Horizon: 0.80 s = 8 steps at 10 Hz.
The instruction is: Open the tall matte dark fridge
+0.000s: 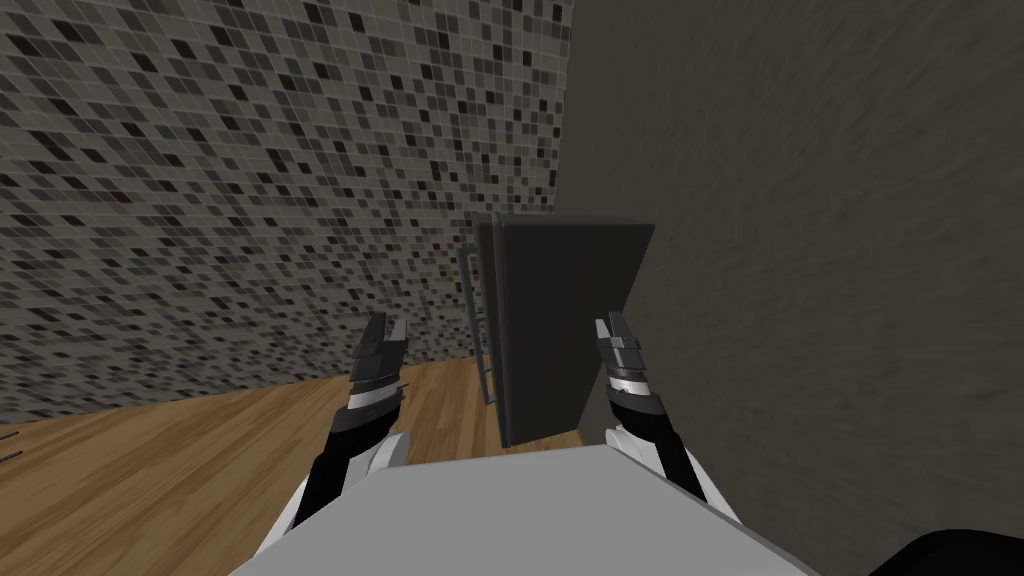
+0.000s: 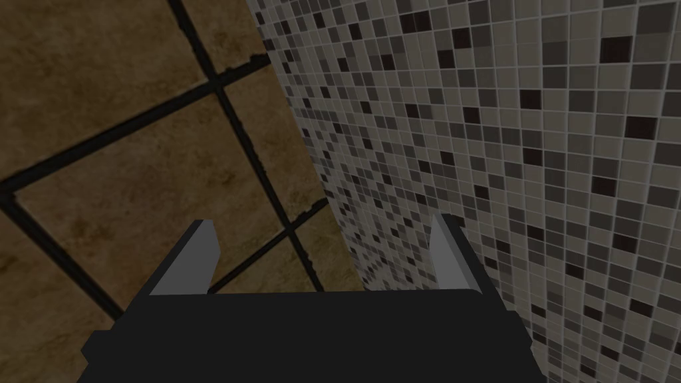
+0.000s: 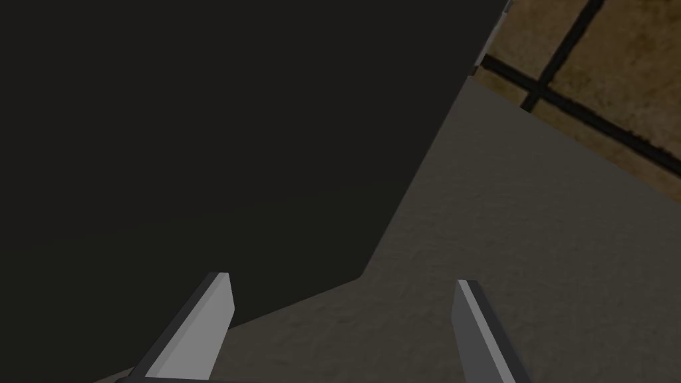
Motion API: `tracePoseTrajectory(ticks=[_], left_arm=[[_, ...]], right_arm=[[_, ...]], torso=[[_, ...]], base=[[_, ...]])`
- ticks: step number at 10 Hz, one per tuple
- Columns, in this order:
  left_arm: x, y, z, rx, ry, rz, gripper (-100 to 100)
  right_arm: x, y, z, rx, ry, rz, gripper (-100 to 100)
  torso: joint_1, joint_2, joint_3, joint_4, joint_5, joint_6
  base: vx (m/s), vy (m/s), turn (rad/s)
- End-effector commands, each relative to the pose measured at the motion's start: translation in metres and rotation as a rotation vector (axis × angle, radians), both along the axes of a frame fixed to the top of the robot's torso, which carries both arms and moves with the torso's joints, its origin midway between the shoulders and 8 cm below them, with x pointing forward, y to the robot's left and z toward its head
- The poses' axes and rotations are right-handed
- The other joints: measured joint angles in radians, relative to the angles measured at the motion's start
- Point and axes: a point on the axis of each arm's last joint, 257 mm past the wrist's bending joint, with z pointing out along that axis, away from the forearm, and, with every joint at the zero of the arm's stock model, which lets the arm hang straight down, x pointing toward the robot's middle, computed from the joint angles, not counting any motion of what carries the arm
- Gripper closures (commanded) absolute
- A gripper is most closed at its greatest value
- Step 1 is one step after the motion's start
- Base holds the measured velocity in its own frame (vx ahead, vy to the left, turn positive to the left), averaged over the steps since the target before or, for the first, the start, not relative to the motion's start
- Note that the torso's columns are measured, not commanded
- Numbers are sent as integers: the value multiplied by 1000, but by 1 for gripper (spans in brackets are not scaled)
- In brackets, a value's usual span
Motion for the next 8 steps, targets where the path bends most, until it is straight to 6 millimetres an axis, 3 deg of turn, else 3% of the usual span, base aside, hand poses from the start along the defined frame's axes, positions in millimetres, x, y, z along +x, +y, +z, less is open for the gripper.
tracePoseTrajectory(ticks=[1,8], left_arm=[[0,0,0,0,0,0,0],[0,0,0,0,0,0,0]], right_arm=[[0,0,0,0,0,0,0],[0,0,0,0,0,0,0]], torso=[[0,40,-82,41,0,0],[0,544,-1087,544,0,0]], base=[[0,0,0],[0,0,0]])
